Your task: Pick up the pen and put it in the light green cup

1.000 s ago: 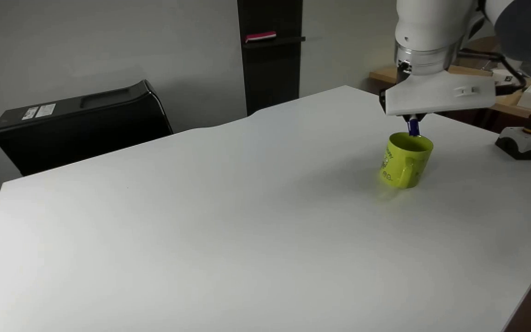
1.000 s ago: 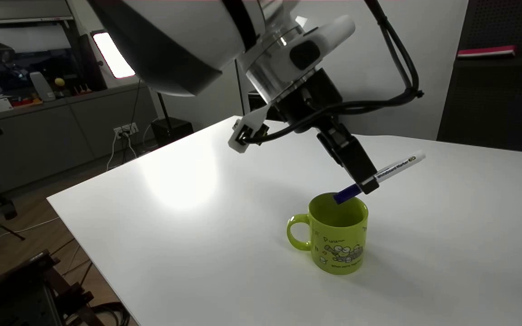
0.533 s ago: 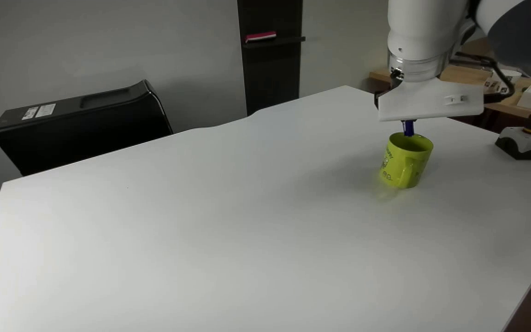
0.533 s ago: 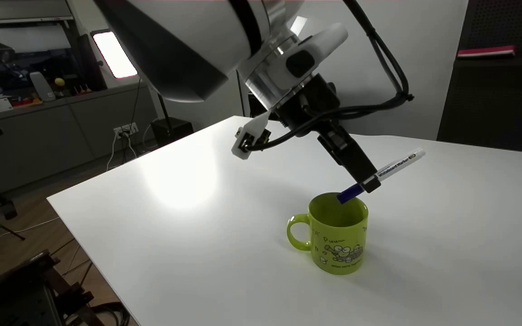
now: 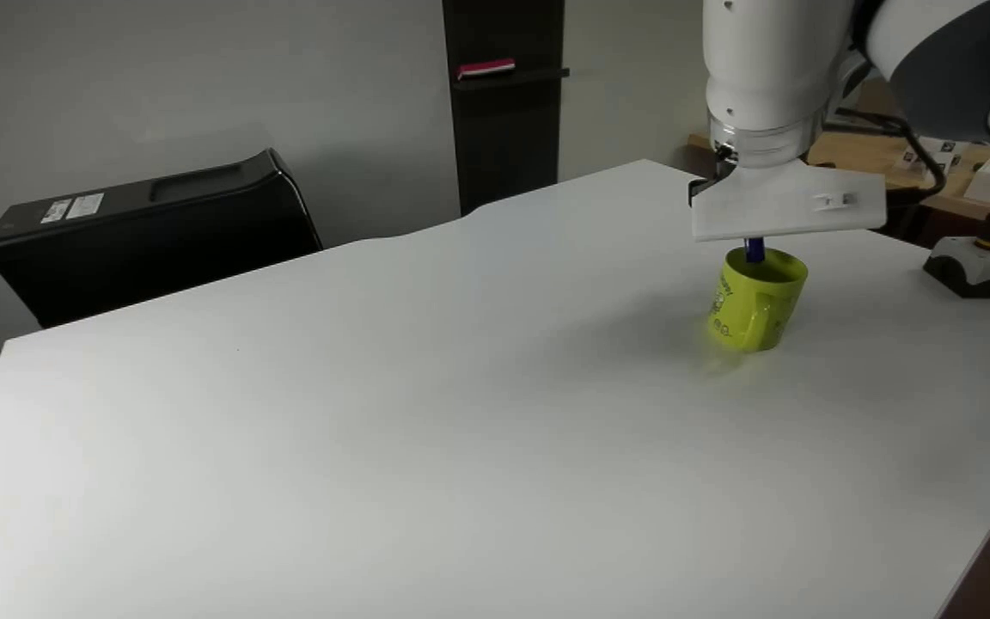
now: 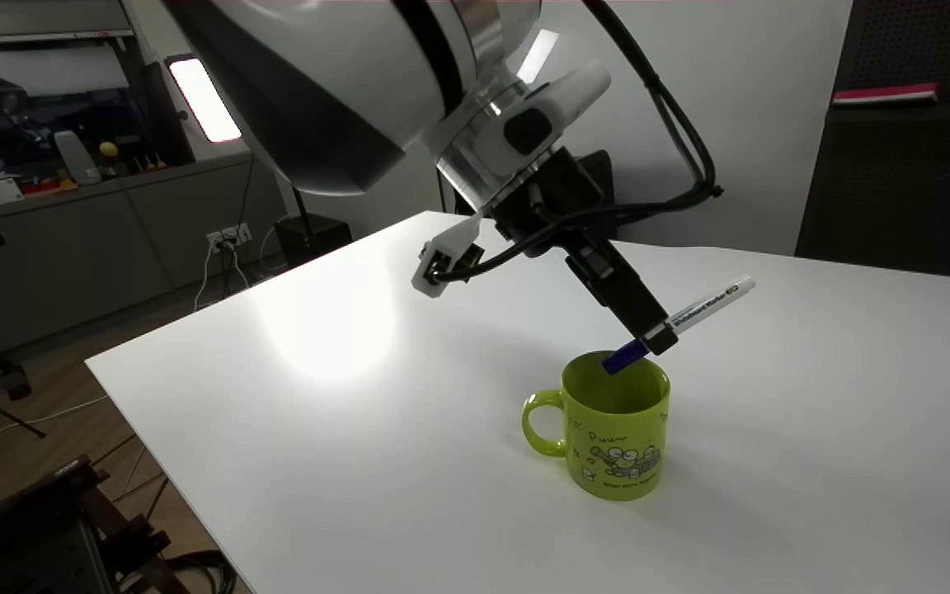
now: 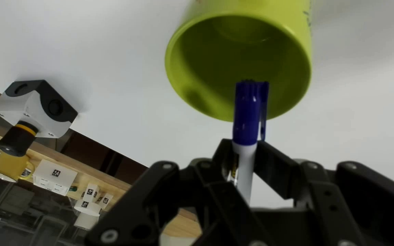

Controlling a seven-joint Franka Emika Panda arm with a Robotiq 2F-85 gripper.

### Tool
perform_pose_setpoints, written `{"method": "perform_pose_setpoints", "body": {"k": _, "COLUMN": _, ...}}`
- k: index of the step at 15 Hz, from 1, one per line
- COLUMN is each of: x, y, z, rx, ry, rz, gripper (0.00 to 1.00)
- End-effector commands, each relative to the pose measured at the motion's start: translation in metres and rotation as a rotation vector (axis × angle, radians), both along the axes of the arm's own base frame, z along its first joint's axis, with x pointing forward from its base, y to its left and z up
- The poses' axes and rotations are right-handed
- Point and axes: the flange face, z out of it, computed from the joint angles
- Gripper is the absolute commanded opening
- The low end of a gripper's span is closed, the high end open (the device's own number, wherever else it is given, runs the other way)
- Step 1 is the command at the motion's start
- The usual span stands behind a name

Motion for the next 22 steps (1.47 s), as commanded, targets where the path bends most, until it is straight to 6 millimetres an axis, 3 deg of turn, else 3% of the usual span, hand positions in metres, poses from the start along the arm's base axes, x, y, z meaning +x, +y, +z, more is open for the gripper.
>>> {"method": "perform_pose_setpoints", "body": {"k": 1, "x": 0.003, "y": 0.010, "z": -0.004, "rx": -0.029, "ry": -0.022, "rz": -0.008, "gripper": 0.06}}
{"method": "perform_pose_setpoints", "body": {"k": 6, "x": 0.001, "y": 0.019, "z": -0.011, "rx": -0.052, "ry": -0.018, "rz": 0.004, "gripper": 0.06}}
{"method": "perform_pose_setpoints", "body": {"k": 15, "x": 0.000, "y": 0.010, "z": -0.024, "rx": -0.076, "ry": -0.023, "rz": -0.025, "gripper": 0.06}}
{"method": "perform_pose_setpoints", "body": {"k": 22, "x": -0.005, "y": 0.017, "z": -0.039, "rx": -0.103, "ry": -0.013, "rz": -0.043, "gripper": 0.06}}
